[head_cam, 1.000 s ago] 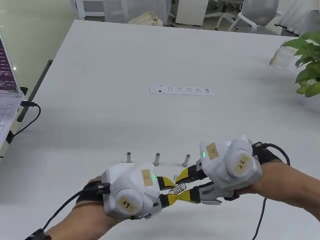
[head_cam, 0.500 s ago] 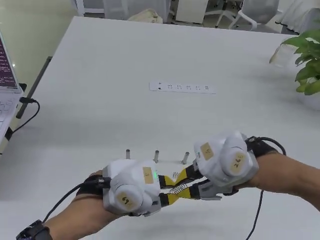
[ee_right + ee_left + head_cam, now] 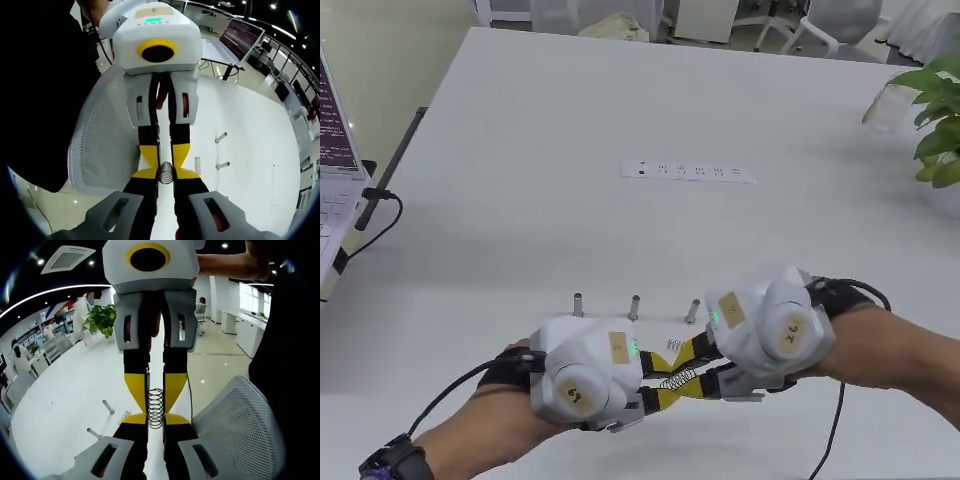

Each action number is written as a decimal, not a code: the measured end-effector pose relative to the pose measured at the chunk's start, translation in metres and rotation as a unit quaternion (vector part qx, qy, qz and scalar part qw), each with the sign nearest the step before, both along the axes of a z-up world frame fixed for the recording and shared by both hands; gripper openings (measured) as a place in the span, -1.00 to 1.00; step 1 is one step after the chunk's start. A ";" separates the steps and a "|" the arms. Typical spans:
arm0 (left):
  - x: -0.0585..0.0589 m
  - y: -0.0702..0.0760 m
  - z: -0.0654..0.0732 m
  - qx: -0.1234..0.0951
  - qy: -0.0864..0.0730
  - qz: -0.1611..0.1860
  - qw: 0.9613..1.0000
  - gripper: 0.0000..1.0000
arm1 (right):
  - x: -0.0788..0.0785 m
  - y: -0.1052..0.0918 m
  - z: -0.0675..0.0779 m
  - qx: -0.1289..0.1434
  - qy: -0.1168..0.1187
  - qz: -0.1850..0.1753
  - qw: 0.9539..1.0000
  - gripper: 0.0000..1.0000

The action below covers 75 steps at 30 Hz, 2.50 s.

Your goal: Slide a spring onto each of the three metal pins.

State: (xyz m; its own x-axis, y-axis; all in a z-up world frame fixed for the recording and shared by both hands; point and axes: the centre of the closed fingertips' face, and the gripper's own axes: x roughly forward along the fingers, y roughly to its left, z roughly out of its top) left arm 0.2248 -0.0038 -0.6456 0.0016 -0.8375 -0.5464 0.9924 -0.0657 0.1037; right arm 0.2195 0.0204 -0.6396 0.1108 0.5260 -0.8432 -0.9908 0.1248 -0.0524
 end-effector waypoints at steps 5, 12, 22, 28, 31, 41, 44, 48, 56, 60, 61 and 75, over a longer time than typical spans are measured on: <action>-0.003 0.002 -0.004 0.002 0.007 0.006 1.000 -0.94 | -0.002 0.001 -0.005 0.003 0.001 -0.008 1.000 -0.83; -0.004 0.011 -0.016 0.013 0.016 0.011 1.000 -0.94 | -0.005 0.003 -0.005 0.013 0.003 -0.015 1.000 -0.83; 0.005 0.030 -0.028 0.024 0.027 0.045 0.998 -0.85 | -0.002 -0.003 -0.005 0.013 0.003 -0.022 1.000 -0.83; 0.015 0.043 -0.032 0.027 0.021 0.075 0.997 -0.68 | 0.000 -0.008 -0.005 0.008 0.005 -0.025 1.000 -0.83; 0.022 0.051 -0.031 0.023 0.025 0.095 0.995 -0.66 | 0.001 -0.009 -0.005 0.008 0.006 -0.027 1.000 -0.83; 0.041 0.077 -0.030 0.013 0.036 0.153 0.988 -0.62 | 0.006 -0.011 -0.008 0.003 0.012 -0.029 1.000 -0.83; 0.048 0.087 -0.029 0.012 0.036 0.172 0.984 -0.61 | 0.009 -0.010 -0.012 0.000 0.014 -0.028 1.000 -0.83; 0.058 0.102 -0.029 0.007 0.039 0.202 0.979 -0.57 | 0.015 -0.010 -0.017 -0.007 0.017 -0.029 0.999 -0.83; 0.066 0.130 -0.028 0.001 0.044 0.239 0.970 -0.51 | 0.028 -0.011 -0.028 -0.019 0.027 -0.025 0.999 -0.83; 0.068 0.144 -0.028 0.000 0.043 0.254 0.966 -0.50 | 0.037 -0.009 -0.030 -0.021 0.027 -0.022 0.999 -0.83; 0.070 0.148 -0.028 -0.001 0.042 0.261 0.965 -0.49 | 0.041 -0.008 -0.030 -0.022 0.026 -0.021 0.999 -0.83; 0.080 0.184 -0.025 -0.018 0.050 0.318 0.947 -0.37 | 0.082 0.012 -0.030 -0.040 0.019 -0.003 0.999 -0.83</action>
